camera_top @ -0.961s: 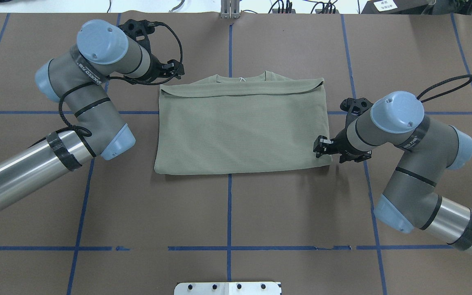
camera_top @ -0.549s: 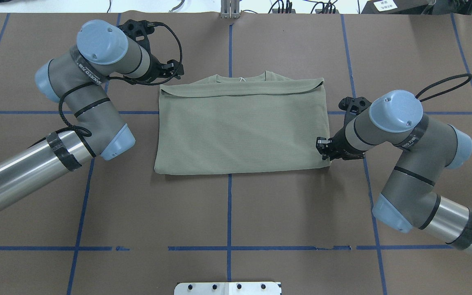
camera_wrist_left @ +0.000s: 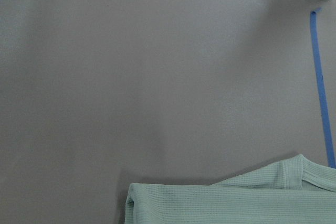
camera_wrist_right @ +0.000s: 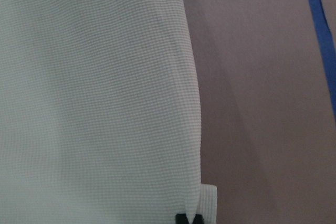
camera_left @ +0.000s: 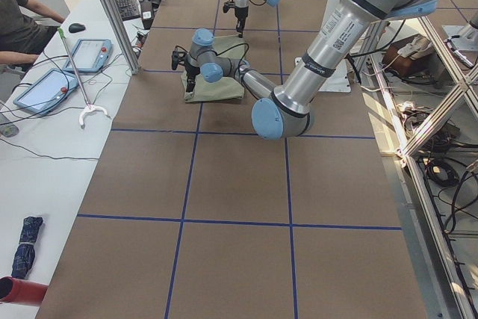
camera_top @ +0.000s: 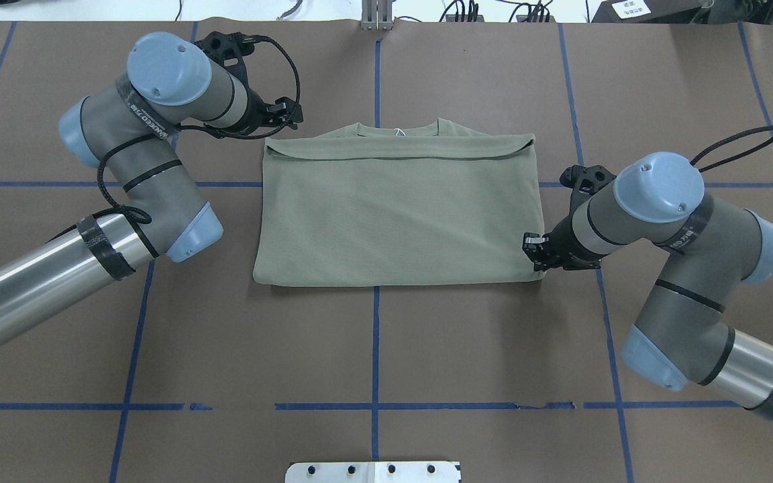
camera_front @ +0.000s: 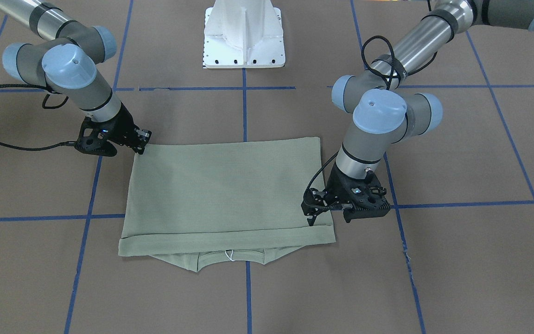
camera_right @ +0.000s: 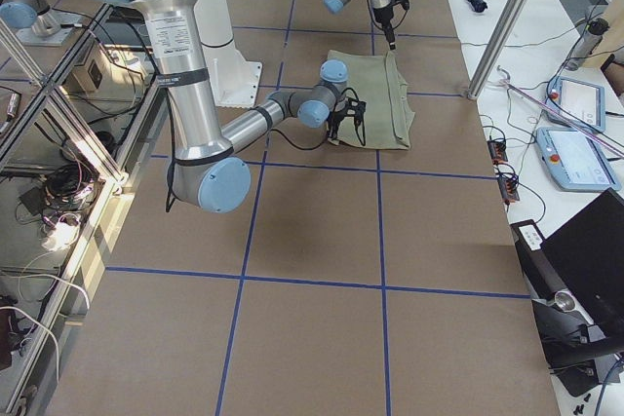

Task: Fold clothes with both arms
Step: 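Drag the held shirt edge toward the robot, rotating the shirt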

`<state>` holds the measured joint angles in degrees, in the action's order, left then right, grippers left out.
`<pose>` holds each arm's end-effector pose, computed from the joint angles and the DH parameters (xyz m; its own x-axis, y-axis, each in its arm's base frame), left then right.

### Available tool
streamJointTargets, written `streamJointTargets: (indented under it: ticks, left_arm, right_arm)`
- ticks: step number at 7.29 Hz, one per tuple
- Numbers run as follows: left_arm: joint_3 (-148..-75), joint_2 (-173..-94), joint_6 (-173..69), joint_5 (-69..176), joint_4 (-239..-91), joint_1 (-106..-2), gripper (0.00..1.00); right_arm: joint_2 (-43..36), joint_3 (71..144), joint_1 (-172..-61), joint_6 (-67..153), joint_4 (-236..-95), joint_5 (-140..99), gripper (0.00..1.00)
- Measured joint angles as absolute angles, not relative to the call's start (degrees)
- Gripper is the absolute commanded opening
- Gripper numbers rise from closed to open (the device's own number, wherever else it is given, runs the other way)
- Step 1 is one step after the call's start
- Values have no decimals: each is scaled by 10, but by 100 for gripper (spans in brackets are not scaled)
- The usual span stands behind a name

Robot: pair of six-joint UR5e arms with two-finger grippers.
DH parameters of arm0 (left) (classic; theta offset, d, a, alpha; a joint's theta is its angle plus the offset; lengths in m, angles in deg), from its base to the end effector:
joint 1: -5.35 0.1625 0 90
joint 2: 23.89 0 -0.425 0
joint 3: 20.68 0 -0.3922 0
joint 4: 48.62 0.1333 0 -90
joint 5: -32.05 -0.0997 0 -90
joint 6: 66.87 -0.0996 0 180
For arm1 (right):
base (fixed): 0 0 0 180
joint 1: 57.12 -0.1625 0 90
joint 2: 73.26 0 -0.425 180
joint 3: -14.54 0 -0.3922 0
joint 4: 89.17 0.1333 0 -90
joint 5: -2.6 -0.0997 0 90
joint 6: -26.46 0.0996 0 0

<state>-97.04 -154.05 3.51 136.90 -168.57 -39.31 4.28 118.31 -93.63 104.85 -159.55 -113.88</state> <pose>0.4651 -0.6111 0.2823 0.5472 -0.0844 -0.8327 0.3649 0.9194 0.1466 -0.4108 -0.4147 0.3947 0.6038 0.2228 0.7653 -0.1571 0.9746 -0.1598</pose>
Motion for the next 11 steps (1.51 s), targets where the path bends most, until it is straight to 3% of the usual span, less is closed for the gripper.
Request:
streamJointTargets:
  ticks: [5, 6, 9, 11]
  left_arm:
    - [-972, -1541, 31, 1367, -1684, -393, 97]
    - [-972, -1541, 31, 1366, -1684, -393, 97]
    - [-979, -1540, 32, 1366, -1684, -393, 98]
    - [-1027, -1519, 34, 1380, -1681, -386, 99]
  right_arm:
    - [225, 1384, -748, 1132, -1602, -1171, 0]
    - [231, 1395, -700, 1156, -1602, -1178, 99]
    - [223, 1402, -660, 1199, -1598, -1180, 100]
    - [195, 1402, -760, 1204, -1598, -1178, 100]
